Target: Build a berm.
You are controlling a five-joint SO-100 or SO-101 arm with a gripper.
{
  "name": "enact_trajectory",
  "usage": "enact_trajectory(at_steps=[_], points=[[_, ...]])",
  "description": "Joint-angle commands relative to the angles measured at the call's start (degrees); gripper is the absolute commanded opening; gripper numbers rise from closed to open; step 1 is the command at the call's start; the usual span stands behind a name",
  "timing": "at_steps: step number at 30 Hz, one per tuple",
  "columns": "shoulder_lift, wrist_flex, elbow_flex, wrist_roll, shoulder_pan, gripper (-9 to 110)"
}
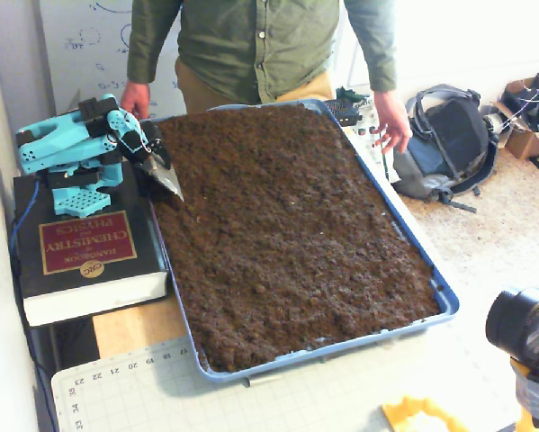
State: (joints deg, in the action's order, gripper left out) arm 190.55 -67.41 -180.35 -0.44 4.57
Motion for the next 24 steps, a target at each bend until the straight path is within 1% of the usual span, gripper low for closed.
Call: enact_trajectory(at_steps=[1,19,24], points=[[1.9,-0.5,0.4,-0.1,-0.3,1],[1.9,-0.3,0.4,0.5,-0.4,1],[1.4,0.5,3.4,-0.1,-0.5,1]])
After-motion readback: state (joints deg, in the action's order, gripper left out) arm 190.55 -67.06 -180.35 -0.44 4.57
